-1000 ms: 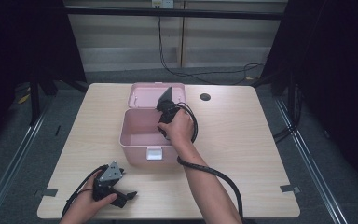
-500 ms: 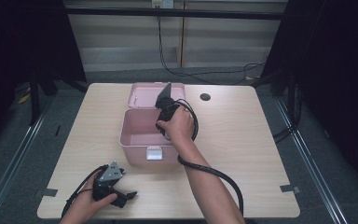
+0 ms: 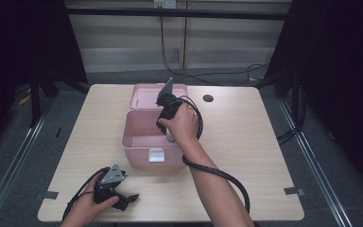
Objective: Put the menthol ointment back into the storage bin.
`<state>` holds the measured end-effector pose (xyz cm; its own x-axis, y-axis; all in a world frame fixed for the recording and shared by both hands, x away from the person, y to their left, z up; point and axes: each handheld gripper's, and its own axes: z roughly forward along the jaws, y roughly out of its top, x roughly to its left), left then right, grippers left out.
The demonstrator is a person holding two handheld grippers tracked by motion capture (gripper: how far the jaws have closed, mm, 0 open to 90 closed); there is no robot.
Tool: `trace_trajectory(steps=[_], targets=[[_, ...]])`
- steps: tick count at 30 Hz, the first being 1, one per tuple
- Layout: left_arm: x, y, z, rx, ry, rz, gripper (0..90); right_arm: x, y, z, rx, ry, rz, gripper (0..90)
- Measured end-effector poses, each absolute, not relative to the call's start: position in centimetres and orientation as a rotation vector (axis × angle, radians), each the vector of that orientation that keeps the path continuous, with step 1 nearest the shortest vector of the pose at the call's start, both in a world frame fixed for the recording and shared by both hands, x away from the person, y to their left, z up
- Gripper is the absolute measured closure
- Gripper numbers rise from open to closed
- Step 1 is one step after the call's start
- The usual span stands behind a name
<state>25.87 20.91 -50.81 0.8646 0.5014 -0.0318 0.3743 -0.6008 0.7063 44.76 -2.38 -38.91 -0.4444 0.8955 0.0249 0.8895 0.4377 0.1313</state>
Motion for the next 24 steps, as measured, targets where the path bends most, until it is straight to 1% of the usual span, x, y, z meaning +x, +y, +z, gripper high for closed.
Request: trace_trajectory(steps=[7, 20, 24], targets=[[25.9, 20.9, -50.8, 2.282, 0.630, 0.218, 2.2, 44.2, -2.8, -37.1, 1.562, 2.631, 0.245, 23.6], [25.9, 20.9, -50.8, 2.281, 0.631, 0.218, 2.2, 42.5, -3.3, -34.8, 1.458, 2.684, 0.337, 19.1], [25.9, 20.9, -50.8, 2.282, 0.630, 0.218, 2.2, 42.0, -3.9, -34.1, 1.446, 2.698, 0.359, 19.2]])
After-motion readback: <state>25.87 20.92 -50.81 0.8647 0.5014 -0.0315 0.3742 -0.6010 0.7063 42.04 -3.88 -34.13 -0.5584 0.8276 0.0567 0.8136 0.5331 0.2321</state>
